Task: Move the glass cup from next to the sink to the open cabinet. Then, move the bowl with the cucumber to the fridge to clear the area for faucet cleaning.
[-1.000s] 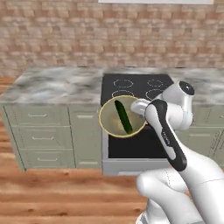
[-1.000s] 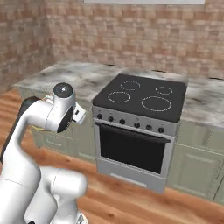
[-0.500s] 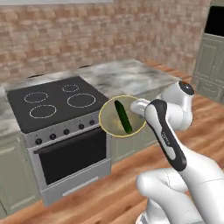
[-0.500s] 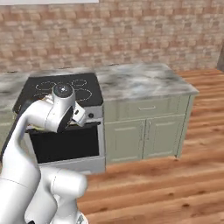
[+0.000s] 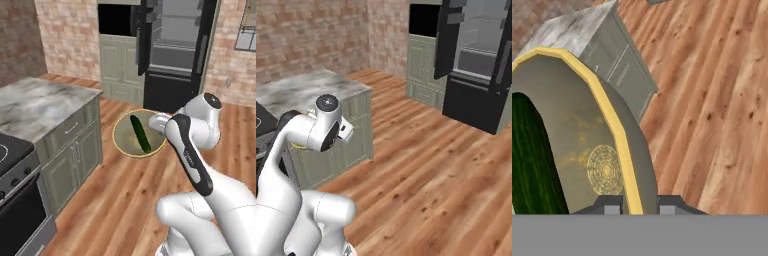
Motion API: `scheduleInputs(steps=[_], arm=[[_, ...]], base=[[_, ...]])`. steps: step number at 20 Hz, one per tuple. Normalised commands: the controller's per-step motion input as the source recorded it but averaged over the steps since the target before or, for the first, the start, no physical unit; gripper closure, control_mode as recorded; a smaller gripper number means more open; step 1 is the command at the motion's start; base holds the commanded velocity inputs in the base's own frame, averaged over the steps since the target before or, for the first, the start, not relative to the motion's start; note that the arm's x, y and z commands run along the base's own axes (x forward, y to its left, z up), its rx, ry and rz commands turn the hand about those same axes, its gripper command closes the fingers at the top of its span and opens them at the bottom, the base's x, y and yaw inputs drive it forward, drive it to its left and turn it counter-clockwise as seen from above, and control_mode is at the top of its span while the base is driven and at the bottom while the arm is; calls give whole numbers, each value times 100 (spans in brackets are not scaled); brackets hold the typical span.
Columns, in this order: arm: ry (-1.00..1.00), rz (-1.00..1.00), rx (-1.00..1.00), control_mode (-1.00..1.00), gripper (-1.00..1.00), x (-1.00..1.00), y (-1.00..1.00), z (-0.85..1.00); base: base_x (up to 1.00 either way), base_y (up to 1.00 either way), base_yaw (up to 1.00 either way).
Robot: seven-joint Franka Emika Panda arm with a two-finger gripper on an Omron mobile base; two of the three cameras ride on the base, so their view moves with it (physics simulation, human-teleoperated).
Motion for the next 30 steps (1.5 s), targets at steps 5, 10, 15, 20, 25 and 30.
scheduleInputs(steps=[5, 10, 15, 20, 25, 30], arm=[[0, 0, 0, 100, 100, 0, 0, 0], [0, 0, 0, 100, 100, 0, 0, 0], [0, 0, 0, 100, 100, 0, 0, 0], [0, 0, 0, 100, 100, 0, 0, 0], [0, 0, 0, 100, 100, 0, 0, 0], [0, 0, 0, 100, 100, 0, 0, 0]], base=[[78, -27, -66], [100, -15, -27], [100, -2, -28], [100, 8, -24], [100, 30, -25], [100, 66, -24]])
